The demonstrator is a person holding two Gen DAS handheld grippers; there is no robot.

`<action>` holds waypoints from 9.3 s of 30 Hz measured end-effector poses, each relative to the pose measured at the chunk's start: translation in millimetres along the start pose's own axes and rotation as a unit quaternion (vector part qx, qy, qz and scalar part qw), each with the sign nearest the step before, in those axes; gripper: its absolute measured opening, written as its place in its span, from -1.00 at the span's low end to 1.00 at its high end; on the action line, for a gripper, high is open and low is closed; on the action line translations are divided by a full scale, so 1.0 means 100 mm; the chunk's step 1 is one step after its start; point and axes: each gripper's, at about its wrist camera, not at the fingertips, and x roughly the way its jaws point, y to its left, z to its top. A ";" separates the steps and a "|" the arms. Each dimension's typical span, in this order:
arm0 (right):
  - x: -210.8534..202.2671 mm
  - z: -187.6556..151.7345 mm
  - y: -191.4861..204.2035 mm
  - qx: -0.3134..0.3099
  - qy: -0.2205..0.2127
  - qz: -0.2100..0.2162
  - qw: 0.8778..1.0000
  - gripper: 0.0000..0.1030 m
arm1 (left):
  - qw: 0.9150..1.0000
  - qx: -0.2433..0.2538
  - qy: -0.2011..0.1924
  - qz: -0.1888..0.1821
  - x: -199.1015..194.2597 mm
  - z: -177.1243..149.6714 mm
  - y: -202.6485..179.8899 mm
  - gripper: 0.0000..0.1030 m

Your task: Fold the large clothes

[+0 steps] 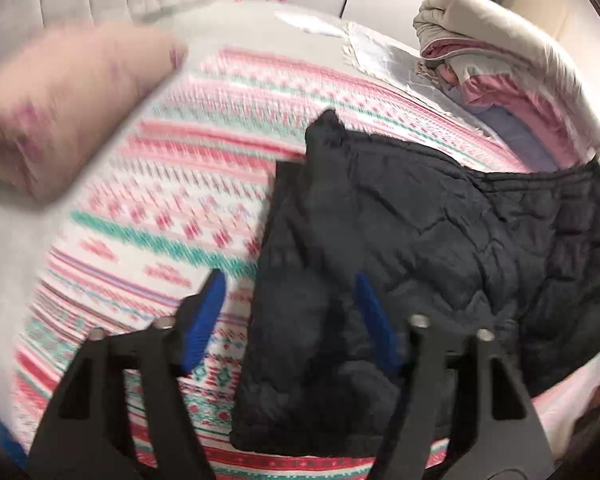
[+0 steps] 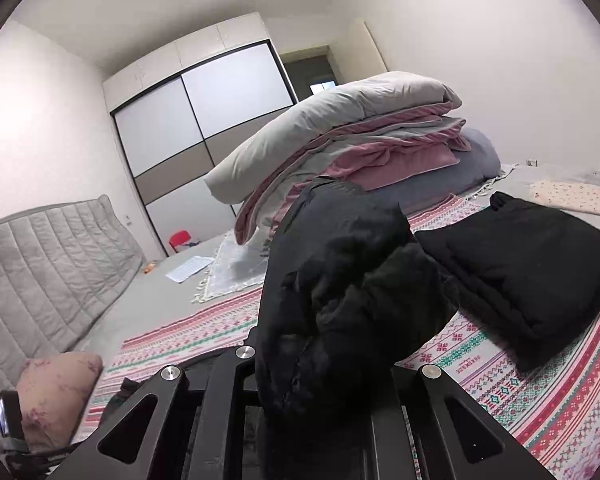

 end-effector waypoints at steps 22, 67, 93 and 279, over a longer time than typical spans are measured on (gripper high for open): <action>0.41 -2.05 2.61 -0.486 0.128 0.160 0.850 -0.45 | 0.967 -0.140 0.085 -0.196 0.44 0.04 0.64 -0.79; 0.81 -1.84 1.83 -0.286 0.318 0.265 0.864 0.43 | 0.995 -0.020 -0.083 -0.048 -0.37 0.38 -0.06 0.43; 1.34 -0.73 0.87 -0.022 0.273 0.207 0.939 0.43 | 0.999 -0.035 0.006 -0.008 0.43 0.30 0.17 0.09; 1.62 -1.64 0.91 -0.056 0.375 0.198 0.904 0.14 | 0.987 -0.116 0.039 -0.099 0.60 -0.01 0.26 0.67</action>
